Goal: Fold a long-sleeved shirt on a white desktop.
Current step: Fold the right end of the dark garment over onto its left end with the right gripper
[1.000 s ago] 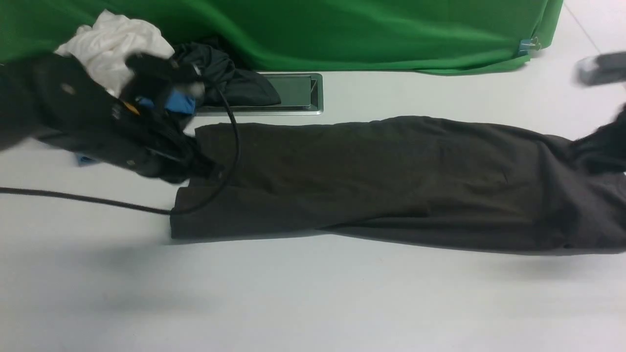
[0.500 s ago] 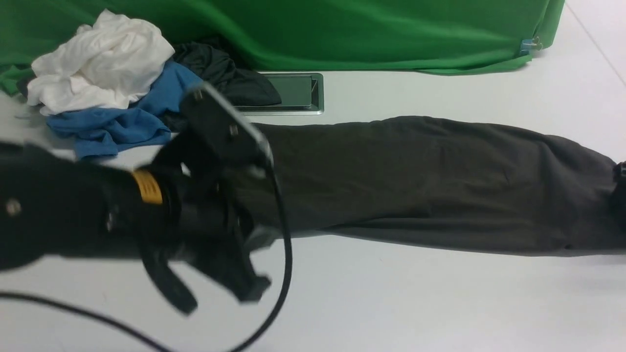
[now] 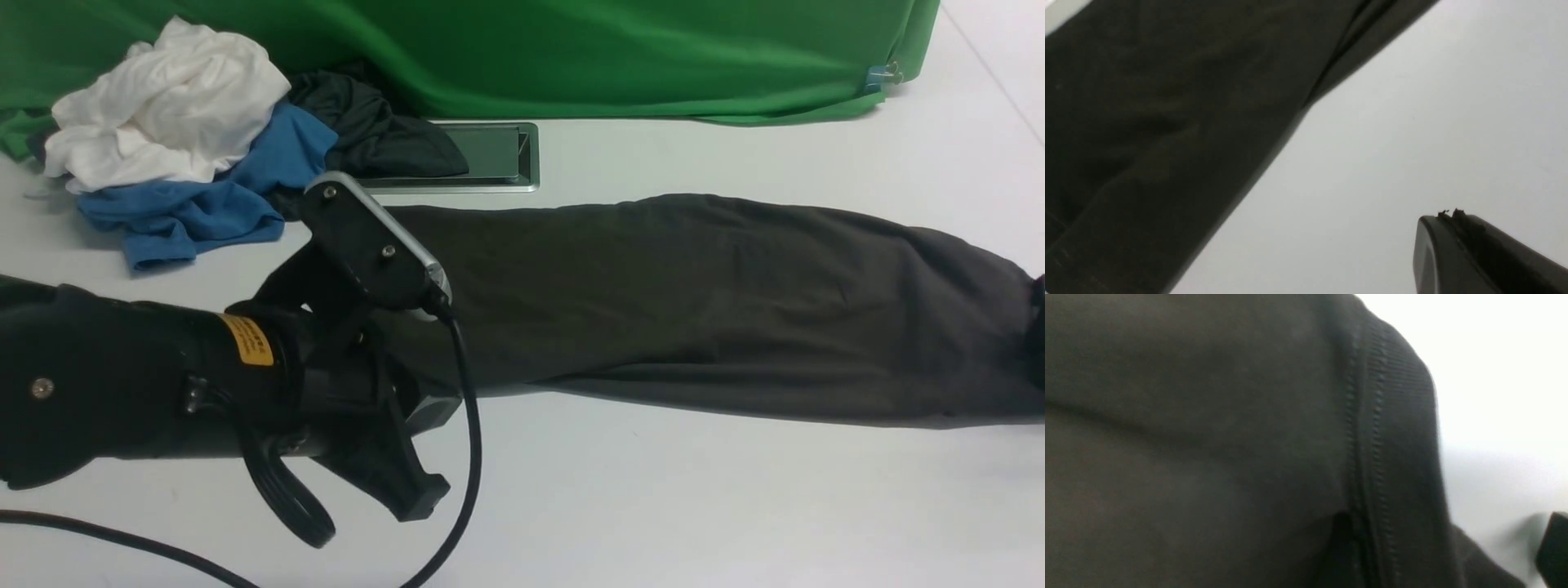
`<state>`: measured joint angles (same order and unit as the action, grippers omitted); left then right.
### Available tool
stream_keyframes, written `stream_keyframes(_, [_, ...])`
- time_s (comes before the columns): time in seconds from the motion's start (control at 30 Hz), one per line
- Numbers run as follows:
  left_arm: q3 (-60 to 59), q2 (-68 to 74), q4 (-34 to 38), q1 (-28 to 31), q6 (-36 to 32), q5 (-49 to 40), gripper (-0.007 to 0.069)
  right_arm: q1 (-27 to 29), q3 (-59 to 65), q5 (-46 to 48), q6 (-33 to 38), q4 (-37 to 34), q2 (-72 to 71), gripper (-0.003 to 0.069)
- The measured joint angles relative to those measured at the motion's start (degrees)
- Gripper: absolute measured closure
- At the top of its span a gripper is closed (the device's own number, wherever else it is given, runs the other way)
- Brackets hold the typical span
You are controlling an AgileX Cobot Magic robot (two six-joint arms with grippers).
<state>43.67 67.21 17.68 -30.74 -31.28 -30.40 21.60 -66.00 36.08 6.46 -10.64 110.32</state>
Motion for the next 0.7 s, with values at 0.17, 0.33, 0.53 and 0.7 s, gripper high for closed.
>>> stream_keyframes(0.17, [0.0,0.0,0.0,0.0,0.0,0.3,0.0606,-0.8,-0.1,1.1,2.3,-1.9,0.0,0.029])
stream_keyframes(0.33, [0.0,0.0,0.0,0.0,0.0,0.4,0.0606,-3.4,-0.1,1.5,6.1,-2.4,0.1,0.0538])
stream_keyframes(0.53, [0.0,0.0,-1.8,0.0,0.1,-0.9,0.0606,-2.9,0.5,4.0,5.9,1.3,-1.7,0.0548])
stream_keyframes(0.7, [0.0,0.0,-2.8,0.0,1.6,-2.5,0.0606,2.0,0.9,6.5,1.9,5.4,-10.0,0.0548])
